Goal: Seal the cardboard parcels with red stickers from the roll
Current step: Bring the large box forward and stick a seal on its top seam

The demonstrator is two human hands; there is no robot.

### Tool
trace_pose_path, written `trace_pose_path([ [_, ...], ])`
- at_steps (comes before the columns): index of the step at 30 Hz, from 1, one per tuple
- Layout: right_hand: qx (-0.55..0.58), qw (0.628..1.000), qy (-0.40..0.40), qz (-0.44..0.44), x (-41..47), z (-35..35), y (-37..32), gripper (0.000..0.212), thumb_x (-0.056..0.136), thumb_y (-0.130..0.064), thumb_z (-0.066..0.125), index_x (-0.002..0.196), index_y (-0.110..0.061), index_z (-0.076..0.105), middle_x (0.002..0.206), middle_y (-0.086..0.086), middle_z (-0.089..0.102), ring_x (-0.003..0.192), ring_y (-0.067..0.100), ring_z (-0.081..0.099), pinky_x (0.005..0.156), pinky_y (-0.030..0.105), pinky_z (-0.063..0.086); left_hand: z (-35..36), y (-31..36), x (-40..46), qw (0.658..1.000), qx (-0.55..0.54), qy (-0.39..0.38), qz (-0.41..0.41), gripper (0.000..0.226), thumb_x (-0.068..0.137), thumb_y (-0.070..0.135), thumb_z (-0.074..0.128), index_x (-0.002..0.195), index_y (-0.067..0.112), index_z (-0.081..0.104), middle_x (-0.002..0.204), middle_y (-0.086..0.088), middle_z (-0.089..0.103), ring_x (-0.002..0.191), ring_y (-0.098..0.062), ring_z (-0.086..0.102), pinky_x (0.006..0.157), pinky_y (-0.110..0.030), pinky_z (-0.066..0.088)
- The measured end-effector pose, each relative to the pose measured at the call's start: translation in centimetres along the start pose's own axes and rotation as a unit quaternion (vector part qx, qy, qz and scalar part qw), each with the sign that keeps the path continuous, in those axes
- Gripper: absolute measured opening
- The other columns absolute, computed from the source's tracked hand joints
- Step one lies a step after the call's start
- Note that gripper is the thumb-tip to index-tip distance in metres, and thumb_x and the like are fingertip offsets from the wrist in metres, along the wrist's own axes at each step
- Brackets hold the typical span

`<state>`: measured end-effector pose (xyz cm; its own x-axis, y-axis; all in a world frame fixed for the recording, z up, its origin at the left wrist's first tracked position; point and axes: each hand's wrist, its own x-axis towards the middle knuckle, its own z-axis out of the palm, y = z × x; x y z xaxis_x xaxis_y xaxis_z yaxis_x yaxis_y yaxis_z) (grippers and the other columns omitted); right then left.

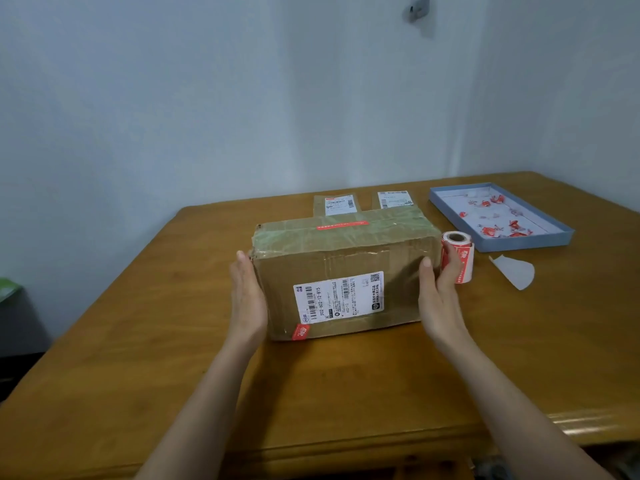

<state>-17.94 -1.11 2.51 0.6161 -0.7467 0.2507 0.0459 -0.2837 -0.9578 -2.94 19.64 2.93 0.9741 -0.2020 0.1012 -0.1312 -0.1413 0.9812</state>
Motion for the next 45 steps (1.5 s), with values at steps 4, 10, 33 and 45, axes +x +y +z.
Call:
trace_pose_path([
  [4,-0.03,0.999,0.026,-0.012,0.2,-0.9,-2.0,0.057,0.1,-0.047,0.03,0.149,-0.028,0.009,0.15,0.005,0.032,0.134,0.025,0.037,0.094,0.031,0.033,-0.4,2.0,-0.5,1.0,-0.009,0.004,0.005,0.099,0.064,0.099,0.011,0.139,0.044,0.044,0.145,0.006,0.049,0.137,-0.019,0.042,0.113,-0.051,0.032],
  [10,-0.141,0.987,0.081,0.016,1.0,-2.6,-4.6,0.054,0.098,-0.056,0.023,0.145,-0.033,0.011,0.138,0.01,0.05,0.12,0.032,0.051,0.086,0.042,0.041,-0.9,5.7,-2.1,0.999,0.028,0.014,0.022,0.09,0.075,0.089,0.007,0.091,0.025,0.069,0.09,-0.003,0.074,0.089,-0.026,0.069,0.091,-0.052,0.051],
  [33,-0.222,0.935,-0.141,-0.239,-2.3,0.8,-6.2,0.004,0.087,-0.026,0.068,0.087,-0.022,0.068,0.086,-0.017,0.063,0.088,0.002,0.058,0.076,0.023,0.052,-1.1,5.9,-2.5,0.948,0.238,-0.159,0.139,0.027,0.097,0.009,0.05,0.105,0.02,0.073,0.118,0.006,0.067,0.113,-0.01,0.055,0.097,-0.029,0.044],
  [45,-0.24,0.925,-0.16,-0.246,-1.9,2.3,-6.3,0.021,0.094,-0.011,0.056,0.106,-0.02,0.07,0.093,-0.014,0.068,0.08,-0.011,0.056,0.074,0.004,0.041,-0.1,8.1,-3.1,0.904,0.291,-0.254,0.182,0.009,0.089,0.019,0.068,0.089,0.026,0.074,0.088,0.011,0.068,0.081,-0.004,0.059,0.067,-0.015,0.044],
])
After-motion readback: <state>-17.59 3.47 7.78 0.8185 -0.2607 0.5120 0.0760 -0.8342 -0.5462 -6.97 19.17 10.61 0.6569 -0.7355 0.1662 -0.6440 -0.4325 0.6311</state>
